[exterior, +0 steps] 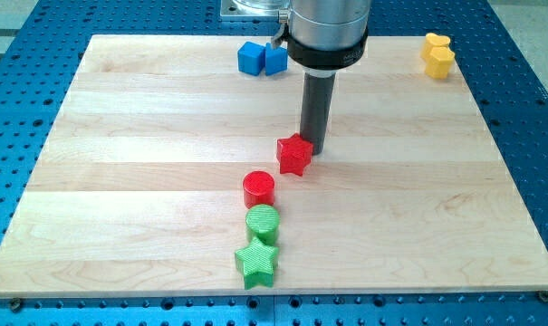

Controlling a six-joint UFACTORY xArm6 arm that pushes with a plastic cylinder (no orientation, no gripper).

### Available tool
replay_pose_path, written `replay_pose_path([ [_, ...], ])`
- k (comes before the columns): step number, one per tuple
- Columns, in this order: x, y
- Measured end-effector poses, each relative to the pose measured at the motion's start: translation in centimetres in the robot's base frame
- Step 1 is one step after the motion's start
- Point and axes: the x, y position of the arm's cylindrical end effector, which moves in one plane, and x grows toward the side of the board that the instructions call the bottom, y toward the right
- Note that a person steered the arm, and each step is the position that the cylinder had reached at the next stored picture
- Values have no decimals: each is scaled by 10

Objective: Move the red star to the top of the red circle

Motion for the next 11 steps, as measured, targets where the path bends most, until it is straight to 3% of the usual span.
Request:
replay_pose_path([
  [2,0,-32],
  [4,8,40],
  [7,16,-32],
  [11,15,-32],
])
